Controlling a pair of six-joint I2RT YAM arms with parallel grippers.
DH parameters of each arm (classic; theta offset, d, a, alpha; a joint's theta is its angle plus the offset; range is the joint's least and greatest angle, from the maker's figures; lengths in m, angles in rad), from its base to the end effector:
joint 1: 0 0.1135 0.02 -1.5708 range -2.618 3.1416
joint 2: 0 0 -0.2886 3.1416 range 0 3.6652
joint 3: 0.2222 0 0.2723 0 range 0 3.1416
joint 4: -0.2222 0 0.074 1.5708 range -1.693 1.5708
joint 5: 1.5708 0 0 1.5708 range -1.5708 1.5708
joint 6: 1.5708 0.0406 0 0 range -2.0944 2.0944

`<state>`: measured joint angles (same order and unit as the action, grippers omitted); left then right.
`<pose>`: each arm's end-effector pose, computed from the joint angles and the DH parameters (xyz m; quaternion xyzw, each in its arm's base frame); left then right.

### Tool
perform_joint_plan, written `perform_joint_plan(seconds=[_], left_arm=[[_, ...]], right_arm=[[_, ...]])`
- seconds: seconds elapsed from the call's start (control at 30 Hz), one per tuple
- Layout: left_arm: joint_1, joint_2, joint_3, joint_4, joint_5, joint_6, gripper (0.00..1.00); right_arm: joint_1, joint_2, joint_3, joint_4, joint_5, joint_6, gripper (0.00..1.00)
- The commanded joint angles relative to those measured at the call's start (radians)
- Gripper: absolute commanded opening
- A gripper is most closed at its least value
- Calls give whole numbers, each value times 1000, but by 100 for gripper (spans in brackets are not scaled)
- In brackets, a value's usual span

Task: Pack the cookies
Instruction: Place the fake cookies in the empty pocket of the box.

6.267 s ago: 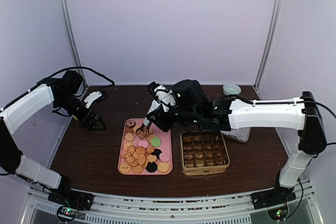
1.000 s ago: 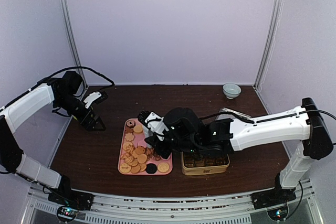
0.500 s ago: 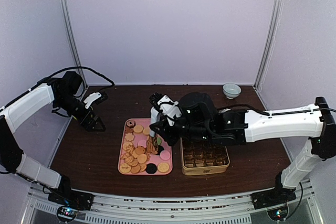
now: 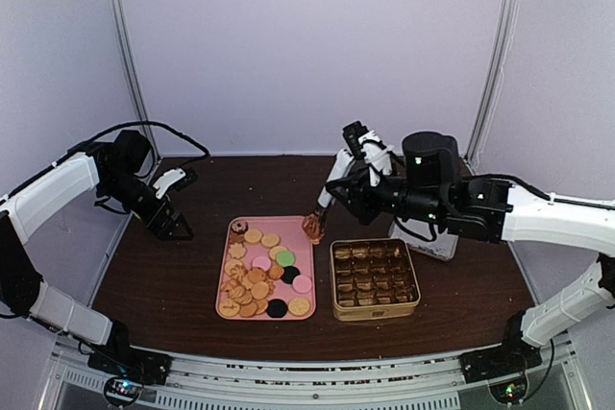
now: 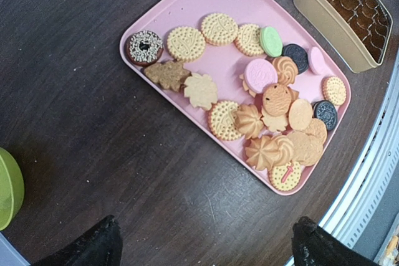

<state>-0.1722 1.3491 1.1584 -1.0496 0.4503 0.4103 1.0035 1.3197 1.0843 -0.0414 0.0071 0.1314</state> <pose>0.2576 -0.0627 0.2990 0.3113 0.9104 -0.1996 0.1854 0.1780 0.2788 0.3581 -0.3351 0.7241 0.3216 0.5098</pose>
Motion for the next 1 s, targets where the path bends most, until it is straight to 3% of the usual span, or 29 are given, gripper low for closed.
perform_joint_plan(seconds=[0.0,0.33,0.97], left_arm=[[7,-15,30,-10,23,5,98],[7,-8,37,-10,27,4,98],[7,2,46,-11,26,-2,98]], right_arm=[[-74,-69,-69,-15,-71,13,0],[-191,-75,-112,-29,-200,17,0],[-235,-39,-124,-61,-231,-41,0]])
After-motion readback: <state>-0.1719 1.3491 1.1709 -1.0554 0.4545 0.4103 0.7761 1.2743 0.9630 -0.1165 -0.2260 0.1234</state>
